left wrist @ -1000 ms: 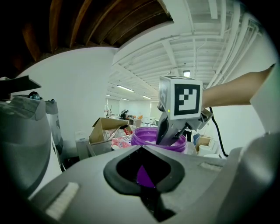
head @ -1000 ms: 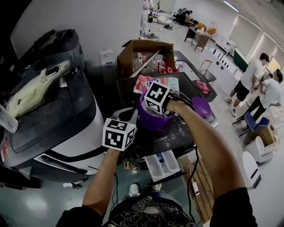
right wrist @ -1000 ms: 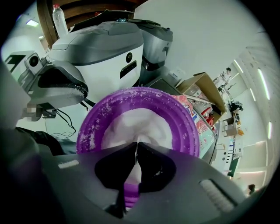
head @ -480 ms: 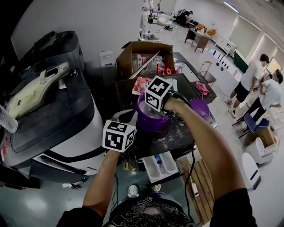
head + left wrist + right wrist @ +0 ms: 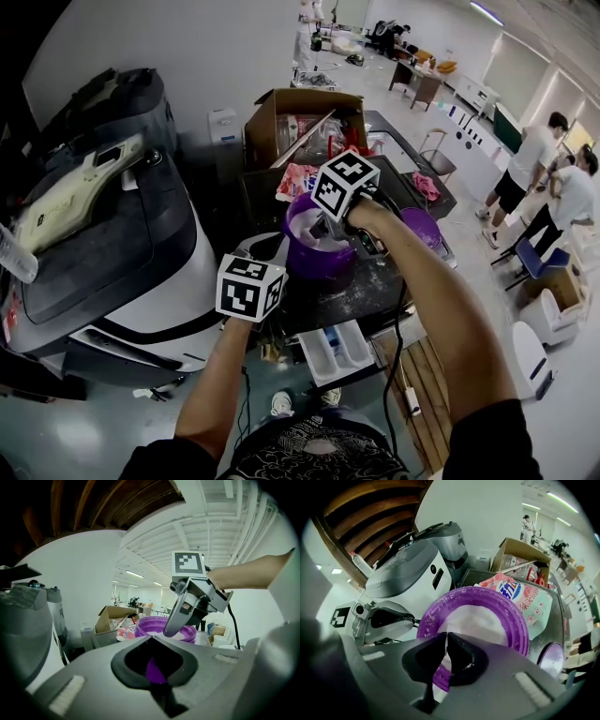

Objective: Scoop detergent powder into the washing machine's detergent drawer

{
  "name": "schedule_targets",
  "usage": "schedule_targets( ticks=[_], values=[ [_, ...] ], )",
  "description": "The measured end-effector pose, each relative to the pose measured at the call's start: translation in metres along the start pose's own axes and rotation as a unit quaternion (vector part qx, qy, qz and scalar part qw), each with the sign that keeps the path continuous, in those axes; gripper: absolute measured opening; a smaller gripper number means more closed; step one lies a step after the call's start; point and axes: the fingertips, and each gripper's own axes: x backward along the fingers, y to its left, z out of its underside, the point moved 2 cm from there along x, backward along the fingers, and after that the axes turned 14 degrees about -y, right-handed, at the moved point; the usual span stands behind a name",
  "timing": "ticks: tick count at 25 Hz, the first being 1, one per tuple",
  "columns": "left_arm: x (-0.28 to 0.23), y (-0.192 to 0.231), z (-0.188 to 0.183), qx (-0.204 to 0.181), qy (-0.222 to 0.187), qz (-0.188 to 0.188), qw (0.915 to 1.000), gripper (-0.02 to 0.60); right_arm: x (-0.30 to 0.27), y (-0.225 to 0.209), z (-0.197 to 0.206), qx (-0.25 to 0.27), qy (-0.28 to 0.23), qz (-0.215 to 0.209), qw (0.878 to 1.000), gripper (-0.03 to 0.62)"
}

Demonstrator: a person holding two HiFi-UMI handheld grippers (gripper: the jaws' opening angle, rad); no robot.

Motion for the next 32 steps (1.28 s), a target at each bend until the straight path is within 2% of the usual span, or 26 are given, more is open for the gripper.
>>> schedule_targets(
  ticks=[9, 18, 25, 32],
  values=[
    [-0.004, -0.005, -0.004, -0.008, 0.001, 0.006, 1.0, 0.002, 0.014, -0.005, -0.006, -0.094, -0.077, -0.039, 0.992, 0.035],
    [-0.012, -0.008, -0.012, -0.019, -0.005, 0.008, 0.9998, 0.002, 0.032, -0.011, -0.009, -0.197, -0.172, -0.081, 0.962, 0.035],
    [-0.016, -0.009, -0.018, -0.025, -0.009, 0.01, 0.9996, 0.002, 0.042, -0.016, -0.009, -0.261, -0.235, -0.112, 0.93, 0.035],
    [-0.017, -0.012, -0.022, -0.03, -0.013, 0.012, 0.9994, 0.001, 0.055, -0.014, -0.014, -0.337, -0.306, -0.153, 0.877, 0.037]
  ],
)
